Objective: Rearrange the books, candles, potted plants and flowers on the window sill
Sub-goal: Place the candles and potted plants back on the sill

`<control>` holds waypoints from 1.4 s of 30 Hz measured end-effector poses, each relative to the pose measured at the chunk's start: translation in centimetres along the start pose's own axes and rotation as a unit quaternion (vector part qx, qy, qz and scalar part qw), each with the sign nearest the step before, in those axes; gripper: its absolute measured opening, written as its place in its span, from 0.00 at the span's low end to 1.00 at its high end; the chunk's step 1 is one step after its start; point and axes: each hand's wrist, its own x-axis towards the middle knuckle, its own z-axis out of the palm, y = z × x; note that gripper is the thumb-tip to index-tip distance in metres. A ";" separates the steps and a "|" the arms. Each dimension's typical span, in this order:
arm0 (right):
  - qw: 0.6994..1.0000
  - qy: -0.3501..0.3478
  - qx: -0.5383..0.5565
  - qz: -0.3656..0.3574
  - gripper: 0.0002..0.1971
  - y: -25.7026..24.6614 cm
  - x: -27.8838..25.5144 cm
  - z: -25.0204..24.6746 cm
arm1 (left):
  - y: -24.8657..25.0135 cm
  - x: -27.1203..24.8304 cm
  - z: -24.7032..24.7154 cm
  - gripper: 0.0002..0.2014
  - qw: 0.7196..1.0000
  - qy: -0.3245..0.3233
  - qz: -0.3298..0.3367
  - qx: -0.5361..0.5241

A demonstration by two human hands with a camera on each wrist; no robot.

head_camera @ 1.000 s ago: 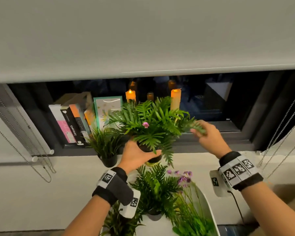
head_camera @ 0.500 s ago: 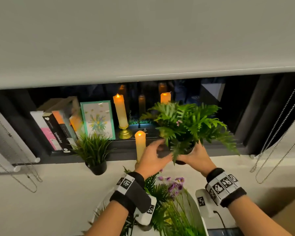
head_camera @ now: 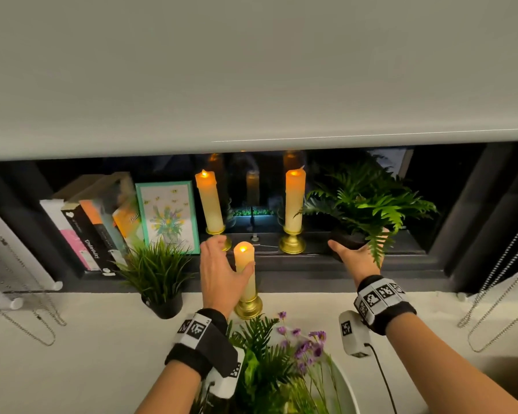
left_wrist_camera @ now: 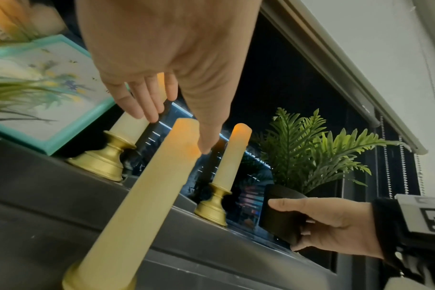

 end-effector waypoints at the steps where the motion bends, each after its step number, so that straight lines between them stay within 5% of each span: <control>1: 1.000 0.009 -0.002 0.004 0.46 0.3 0.4 0.6 | -0.3 0.2 0.2 0.39 1.000 -0.014 -0.009 -0.007; 8: 1.000 -0.002 -0.027 0.017 0.38 1.6 2.3 3.2 | -0.3 0.6 1.2 0.43 0.995 -0.077 -0.062 -0.029; 20: 0.988 -0.005 -0.157 -0.006 0.49 -0.6 1.1 3.0 | 0.0 0.4 1.8 0.36 0.993 -0.099 -0.071 -0.001; 30: 0.983 -0.044 -0.179 0.013 0.57 -0.8 0.9 2.7 | -0.6 -0.1 1.5 0.40 0.990 -0.115 -0.074 0.017; 42: 0.979 -0.004 -0.199 0.038 0.57 -0.9 1.0 0.4 | -2.7 -1.1 -1.0 0.48 0.992 -0.113 -0.048 0.020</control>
